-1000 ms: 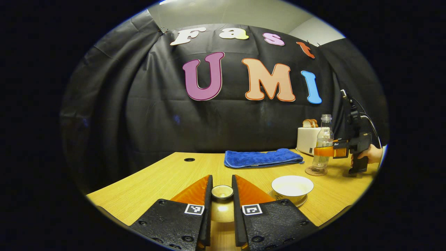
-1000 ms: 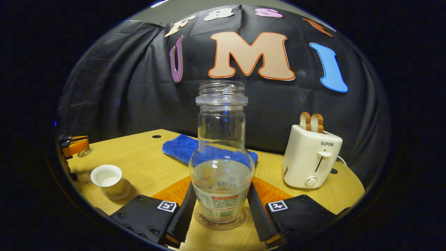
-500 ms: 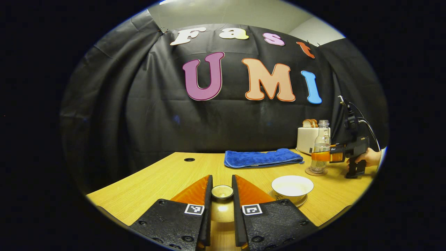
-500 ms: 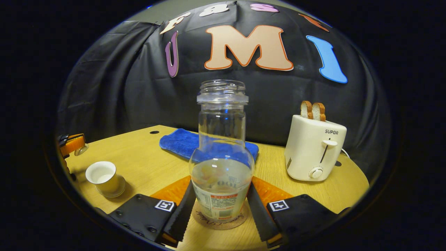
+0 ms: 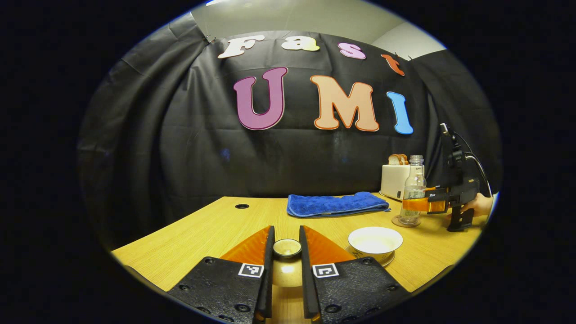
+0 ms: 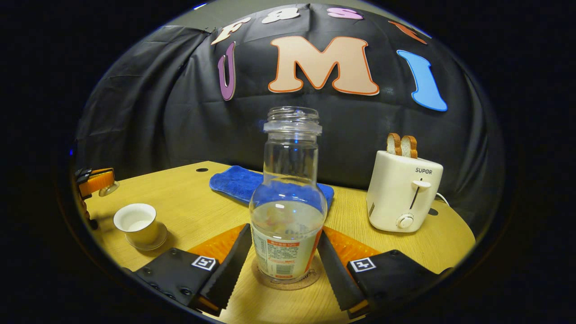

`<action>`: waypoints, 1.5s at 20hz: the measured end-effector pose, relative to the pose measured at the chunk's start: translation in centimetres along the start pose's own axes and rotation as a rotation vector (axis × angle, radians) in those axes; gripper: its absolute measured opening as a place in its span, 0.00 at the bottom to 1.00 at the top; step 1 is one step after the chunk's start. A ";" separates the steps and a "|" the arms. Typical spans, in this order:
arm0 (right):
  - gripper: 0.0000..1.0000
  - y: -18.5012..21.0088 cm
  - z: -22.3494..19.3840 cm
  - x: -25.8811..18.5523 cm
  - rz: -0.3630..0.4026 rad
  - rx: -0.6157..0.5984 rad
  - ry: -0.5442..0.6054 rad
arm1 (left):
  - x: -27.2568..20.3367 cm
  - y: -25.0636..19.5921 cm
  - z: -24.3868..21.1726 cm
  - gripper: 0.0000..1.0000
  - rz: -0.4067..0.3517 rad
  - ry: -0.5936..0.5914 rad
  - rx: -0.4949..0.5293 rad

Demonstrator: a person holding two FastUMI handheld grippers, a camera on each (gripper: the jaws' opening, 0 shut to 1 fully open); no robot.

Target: Open the teacup lid with one hand, grasp the water bottle and pour water into the teacup with the other hand; after pouring, place the water bottle on the coaster and then close the teacup lid.

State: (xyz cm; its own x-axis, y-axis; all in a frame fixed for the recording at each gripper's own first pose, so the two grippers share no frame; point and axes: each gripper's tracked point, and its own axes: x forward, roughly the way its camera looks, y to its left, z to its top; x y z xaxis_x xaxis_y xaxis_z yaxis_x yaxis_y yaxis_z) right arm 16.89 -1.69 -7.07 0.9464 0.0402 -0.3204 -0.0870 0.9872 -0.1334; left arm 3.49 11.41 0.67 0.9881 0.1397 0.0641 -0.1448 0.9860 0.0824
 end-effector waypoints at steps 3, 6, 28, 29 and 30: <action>0.84 -0.3 0.1 -0.9 -0.006 0.015 -0.011 | 0.0 -0.1 0.0 0.25 0.001 -0.001 -0.001; 0.99 -0.5 0.0 -1.8 -0.009 0.049 -0.020 | 0.3 -0.4 -0.2 0.25 -0.025 0.007 -0.001; 0.91 -1.5 1.4 -11.7 -0.086 0.091 -0.226 | 4.3 -13.9 -0.1 0.25 -0.508 0.023 0.005; 0.91 -1.5 1.4 -11.8 -0.090 0.091 -0.226 | 4.1 -14.2 -0.1 0.25 -0.521 0.025 0.007; 0.91 -1.4 1.3 -12.1 -0.090 0.091 -0.226 | 4.2 -14.3 -0.2 0.25 -0.526 0.032 0.010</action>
State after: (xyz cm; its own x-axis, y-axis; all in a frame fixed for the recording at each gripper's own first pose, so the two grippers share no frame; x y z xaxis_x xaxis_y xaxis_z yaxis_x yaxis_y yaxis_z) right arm 6.02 -3.38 -1.76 0.9954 -0.0255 -0.0922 0.0197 0.9978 -0.0634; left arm 9.74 -2.10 -0.46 0.9283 -0.3714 -0.0191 0.3713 0.9226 0.1049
